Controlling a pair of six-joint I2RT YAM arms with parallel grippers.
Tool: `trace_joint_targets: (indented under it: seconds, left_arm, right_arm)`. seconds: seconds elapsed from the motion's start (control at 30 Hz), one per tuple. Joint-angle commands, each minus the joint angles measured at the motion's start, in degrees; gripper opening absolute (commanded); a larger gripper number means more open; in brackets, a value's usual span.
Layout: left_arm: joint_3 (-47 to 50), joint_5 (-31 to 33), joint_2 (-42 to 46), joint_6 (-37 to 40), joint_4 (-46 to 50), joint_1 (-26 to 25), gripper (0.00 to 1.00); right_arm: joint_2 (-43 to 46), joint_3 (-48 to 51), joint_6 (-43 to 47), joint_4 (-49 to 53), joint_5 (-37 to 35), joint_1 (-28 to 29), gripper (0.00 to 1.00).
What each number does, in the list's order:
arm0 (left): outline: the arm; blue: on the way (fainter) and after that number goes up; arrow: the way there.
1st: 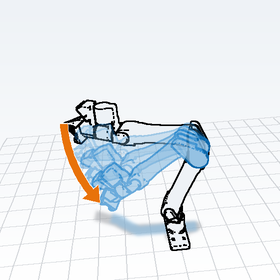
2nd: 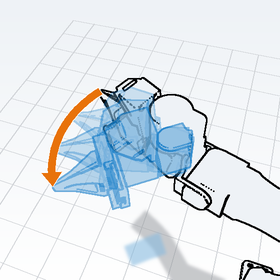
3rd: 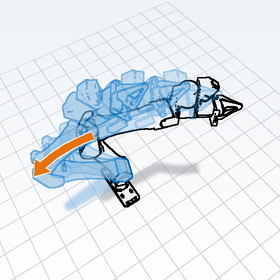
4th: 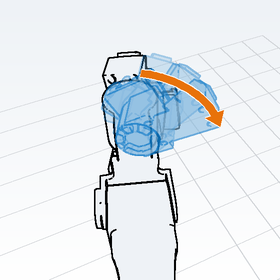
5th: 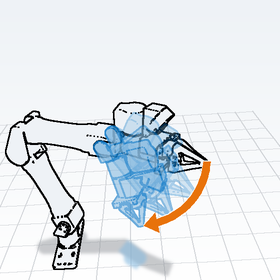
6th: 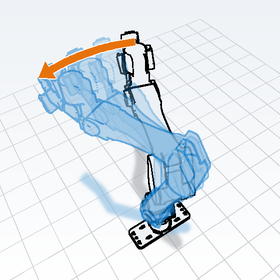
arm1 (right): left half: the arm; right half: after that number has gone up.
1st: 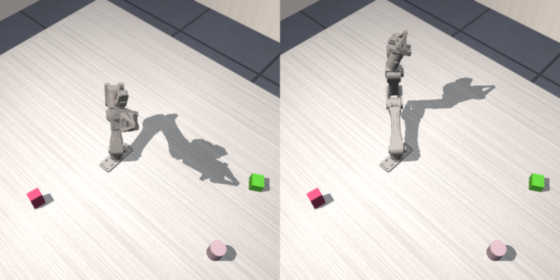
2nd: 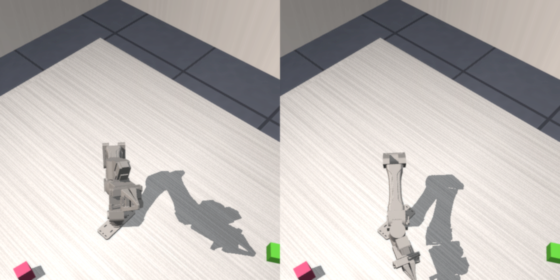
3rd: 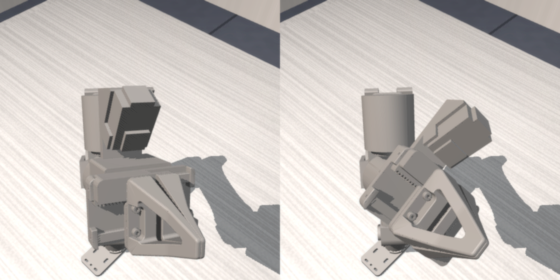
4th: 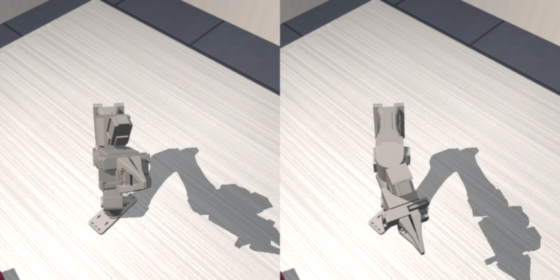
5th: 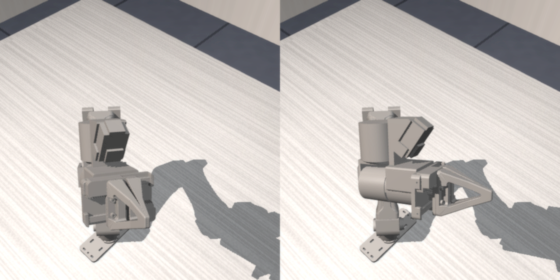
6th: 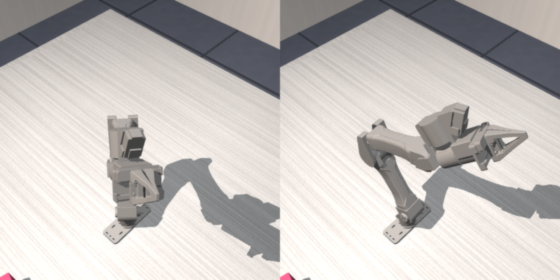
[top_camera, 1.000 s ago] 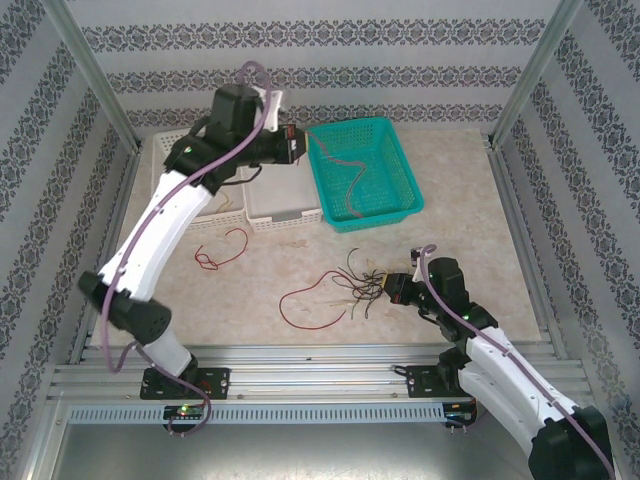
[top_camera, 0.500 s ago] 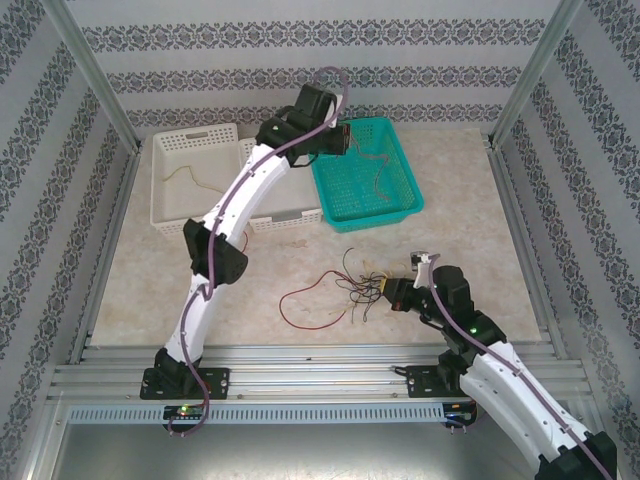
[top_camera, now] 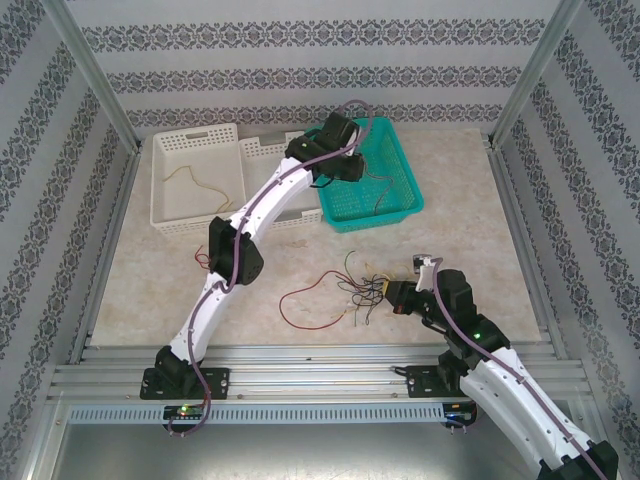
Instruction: Untangle the cables
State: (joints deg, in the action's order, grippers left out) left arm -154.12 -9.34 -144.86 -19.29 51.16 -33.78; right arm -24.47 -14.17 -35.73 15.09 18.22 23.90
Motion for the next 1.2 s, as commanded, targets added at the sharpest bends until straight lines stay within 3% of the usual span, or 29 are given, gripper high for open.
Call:
trace_joint_targets:
  seconds: [0.0,0.07,0.2,0.4,0.63,0.73,0.9,1.17]
  left_arm:
    - [-1.75,0.86,-0.16,0.94,1.17,-0.43,0.32]
    - [-1.84,1.17,0.10,1.26,1.72,-0.41,0.40]
    - [-1.90,1.76,1.16,2.19,2.61,-0.41,0.46]
    - [-2.19,2.10,5.30,3.49,3.93,-0.45,0.68]
    - [2.09,1.41,14.64,5.35,11.42,-0.95,0.77]
    - [14.45,2.57,23.02,6.52,9.67,-1.88,0.78]
    - [46.58,4.00,44.06,4.35,-5.73,-1.87,0.82]
    - [72.89,12.15,63.42,-1.70,-9.09,-1.14,0.83]
  right_arm:
    - [1.18,-1.36,-0.16,-0.18,-1.17,0.79,0.00]
    - [1.42,-1.24,-0.38,-0.22,-1.39,0.86,0.00]
    - [1.57,-0.99,-0.75,-0.45,-1.74,0.88,0.00]
    - [1.53,-1.36,-1.86,-0.26,-3.92,0.97,0.00]
    - [0.29,-2.10,-2.46,-1.02,-5.03,0.88,0.00]
    - [-1.17,-2.33,-2.68,-1.89,-4.97,0.88,0.00]
    - [-4.39,-2.95,-2.68,-3.30,-5.03,0.88,0.00]
    - [-8.59,-4.19,-1.72,-4.91,-3.50,0.88,0.00]
